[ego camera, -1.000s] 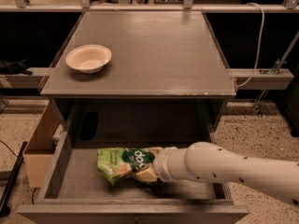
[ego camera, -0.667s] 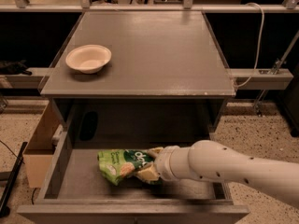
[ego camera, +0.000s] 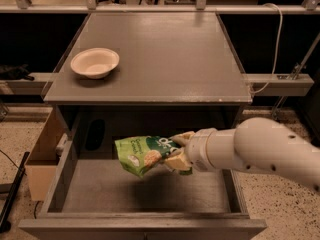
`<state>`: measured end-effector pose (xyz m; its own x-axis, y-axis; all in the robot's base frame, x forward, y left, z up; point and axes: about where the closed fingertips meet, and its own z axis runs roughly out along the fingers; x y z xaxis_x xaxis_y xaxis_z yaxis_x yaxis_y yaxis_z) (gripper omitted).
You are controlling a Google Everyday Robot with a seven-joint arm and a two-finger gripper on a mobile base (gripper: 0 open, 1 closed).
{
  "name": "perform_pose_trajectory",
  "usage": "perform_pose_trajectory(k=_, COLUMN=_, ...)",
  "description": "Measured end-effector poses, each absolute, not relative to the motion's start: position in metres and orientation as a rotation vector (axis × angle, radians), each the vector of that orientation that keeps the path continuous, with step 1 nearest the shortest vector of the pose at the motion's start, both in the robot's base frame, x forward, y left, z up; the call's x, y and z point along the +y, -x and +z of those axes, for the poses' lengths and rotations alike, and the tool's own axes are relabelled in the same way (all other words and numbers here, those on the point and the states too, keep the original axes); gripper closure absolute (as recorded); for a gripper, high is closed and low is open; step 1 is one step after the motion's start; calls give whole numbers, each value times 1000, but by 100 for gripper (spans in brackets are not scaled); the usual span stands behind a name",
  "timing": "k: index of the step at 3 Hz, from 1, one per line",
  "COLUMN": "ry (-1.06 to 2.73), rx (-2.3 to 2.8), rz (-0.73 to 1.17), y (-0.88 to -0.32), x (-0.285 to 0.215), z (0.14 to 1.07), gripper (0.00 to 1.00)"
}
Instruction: Pick green rice chip bag from top drawer and place on counter
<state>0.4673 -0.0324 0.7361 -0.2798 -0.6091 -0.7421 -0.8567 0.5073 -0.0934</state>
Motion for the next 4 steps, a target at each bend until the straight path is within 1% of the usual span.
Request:
perform_pose_trajectory(k=1, ry=1231, rx=1971, rz=388, y=-469, x=-43, z=782, gripper=100)
perform_pose_trajectory(k=2, ry=1261, rx=1927, rz=390, y=-484, x=-50, z=821, gripper=100)
perform_pose_trajectory(k=3, ry=1274, rx=1874, rz=401, y=-513, x=-55, z=867, gripper=100)
perform_pose_trajectory(k=4, ry=1290, rx=1848, rz=364, y=-547, x=-60, z=916, gripper=100)
